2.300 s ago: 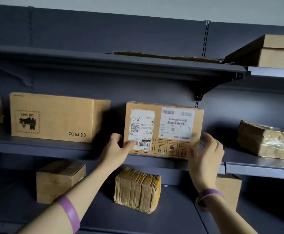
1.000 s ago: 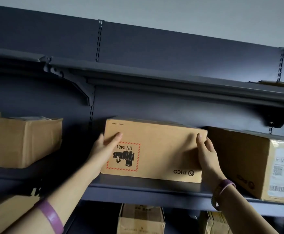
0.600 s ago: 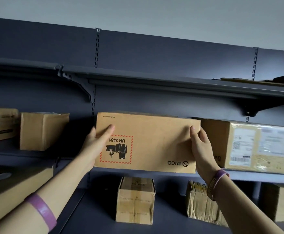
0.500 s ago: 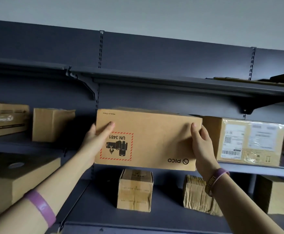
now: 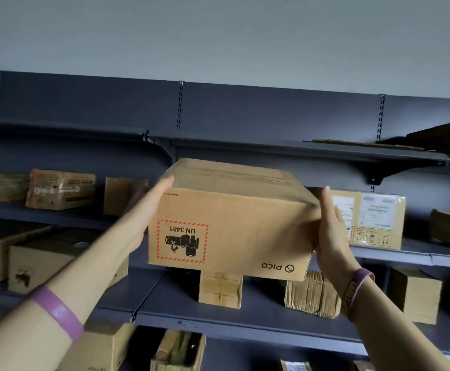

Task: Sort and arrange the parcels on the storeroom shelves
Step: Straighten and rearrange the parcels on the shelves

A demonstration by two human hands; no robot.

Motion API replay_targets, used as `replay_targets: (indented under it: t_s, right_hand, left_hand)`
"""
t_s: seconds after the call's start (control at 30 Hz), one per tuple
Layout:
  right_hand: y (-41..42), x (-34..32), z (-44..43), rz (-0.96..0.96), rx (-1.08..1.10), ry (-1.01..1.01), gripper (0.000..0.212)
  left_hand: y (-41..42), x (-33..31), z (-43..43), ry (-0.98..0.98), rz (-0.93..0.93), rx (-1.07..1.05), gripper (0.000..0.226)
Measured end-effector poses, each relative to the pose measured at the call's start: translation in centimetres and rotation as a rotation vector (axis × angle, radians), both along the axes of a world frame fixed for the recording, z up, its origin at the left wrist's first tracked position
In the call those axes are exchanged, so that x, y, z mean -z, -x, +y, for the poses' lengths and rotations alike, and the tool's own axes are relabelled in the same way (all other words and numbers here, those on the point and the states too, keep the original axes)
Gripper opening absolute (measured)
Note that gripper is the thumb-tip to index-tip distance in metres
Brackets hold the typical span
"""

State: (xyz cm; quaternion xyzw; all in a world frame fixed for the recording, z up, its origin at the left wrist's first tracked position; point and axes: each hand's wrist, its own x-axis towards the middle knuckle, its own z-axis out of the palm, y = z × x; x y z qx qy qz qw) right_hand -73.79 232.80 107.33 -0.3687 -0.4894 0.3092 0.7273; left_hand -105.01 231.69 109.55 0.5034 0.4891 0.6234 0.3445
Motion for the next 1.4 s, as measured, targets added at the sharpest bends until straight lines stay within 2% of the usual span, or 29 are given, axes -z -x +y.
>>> replay_targets:
  t_s: [0.07, 0.13, 0.2, 0.33, 0.4, 0.47, 0.53, 0.57, 0.7, 0.77, 0.83, 0.93, 1.0, 1.13, 1.17, 1.23, 1.27, 1.33, 1.37, 1.4]
  right_hand:
    - [-0.2, 0.4, -0.6, -0.046, -0.008, 0.012, 0.044]
    - [-0.6, 0.7, -0.7, -0.091, -0.065, 0.017, 0.035]
    - [-0.8, 1.0, -0.7, -0.121, -0.158, 0.018, 0.047]
    - [0.1, 1.7, -1.3, -0.219, -0.115, -0.087, 0.036]
    - [0.0, 2.4, -1.1, -0.237, -0.102, -0.129, 0.041]
    - [-0.3, 3.0, -0.7, -0.218, -0.088, -0.123, 0.052]
    - [-0.7, 3.7, -0.2, -0.194, -0.069, -0.114, 0.058]
    - [-1.0, 4.0, 0.1, -0.198, -0.061, -0.118, 0.057]
    - [-1.4, 5.2, 0.9, -0.235, -0.029, -0.141, 0.059]
    - [-1.4, 5.8, 1.2, -0.246, -0.014, -0.159, 0.065]
    - [-1.4, 6.4, 1.6, -0.255, 0.014, -0.169, 0.066]
    - [-1.5, 7.1, 2.1, -0.275, 0.061, -0.164, 0.058]
    - [-1.4, 7.2, 1.9, -0.278, -0.013, -0.150, 0.054]
    - [-1.5, 7.2, 0.7, -0.312, -0.226, -0.130, 0.053]
    - [-1.5, 7.0, 0.3, -0.330, -0.261, -0.101, 0.055]
    - [-1.4, 6.8, 0.0, -0.368, -0.347, -0.036, 0.074]
    - [-1.2, 6.7, -0.1, -0.360, -0.390, 0.004, 0.073]
    - [-0.8, 6.6, 0.0, -0.353, -0.408, 0.037, 0.052]
    - [-0.7, 6.5, 0.0, -0.354, -0.405, 0.033, 0.049]
    - [-0.7, 6.5, 0.2, -0.325, -0.432, 0.022, 0.056]
  left_hand:
    - [0.7, 0.7, -0.7, -0.004, -0.009, 0.040, 0.055]
    - [1.4, 1.6, -1.2, -0.007, -0.023, 0.090, 0.047]
    - [2.0, 2.3, -1.7, -0.023, -0.035, 0.133, 0.047]
    - [2.6, 2.9, -2.4, -0.051, 0.028, 0.214, 0.085]
    - [2.6, 2.9, -2.3, -0.048, 0.099, 0.183, 0.093]
    - [2.5, 2.7, -2.1, -0.043, 0.131, 0.096, 0.088]
    - [2.3, 2.5, -2.0, -0.042, 0.188, 0.022, 0.065]
    - [2.2, 2.4, -2.0, -0.035, 0.204, 0.017, 0.062]
    - [1.7, 2.5, -1.7, -0.060, 0.179, 0.009, 0.072]
    - [1.5, 3.0, -1.4, -0.073, 0.130, 0.028, 0.073]
    - [1.5, 3.4, -1.1, -0.110, 0.032, 0.136, 0.072]
    - [0.8, 3.9, -1.4, -0.123, -0.140, 0.295, 0.079]
    - [0.2, 3.9, -1.7, -0.146, -0.252, 0.300, 0.073]
    - [0.1, 4.0, -1.3, -0.211, -0.467, 0.165, 0.051]
    - [0.4, 4.1, -1.1, -0.224, -0.497, 0.161, 0.045]
    - [0.9, 4.5, -0.7, -0.246, -0.539, 0.195, 0.034]
    - [1.2, 4.7, -0.5, -0.252, -0.559, 0.219, 0.029]
    - [1.9, 5.1, -0.5, -0.257, -0.551, 0.255, 0.024]
    - [2.2, 5.3, -0.5, -0.248, -0.517, 0.261, 0.026]
    - [2.5, 5.5, -0.6, -0.219, -0.477, 0.269, 0.032]
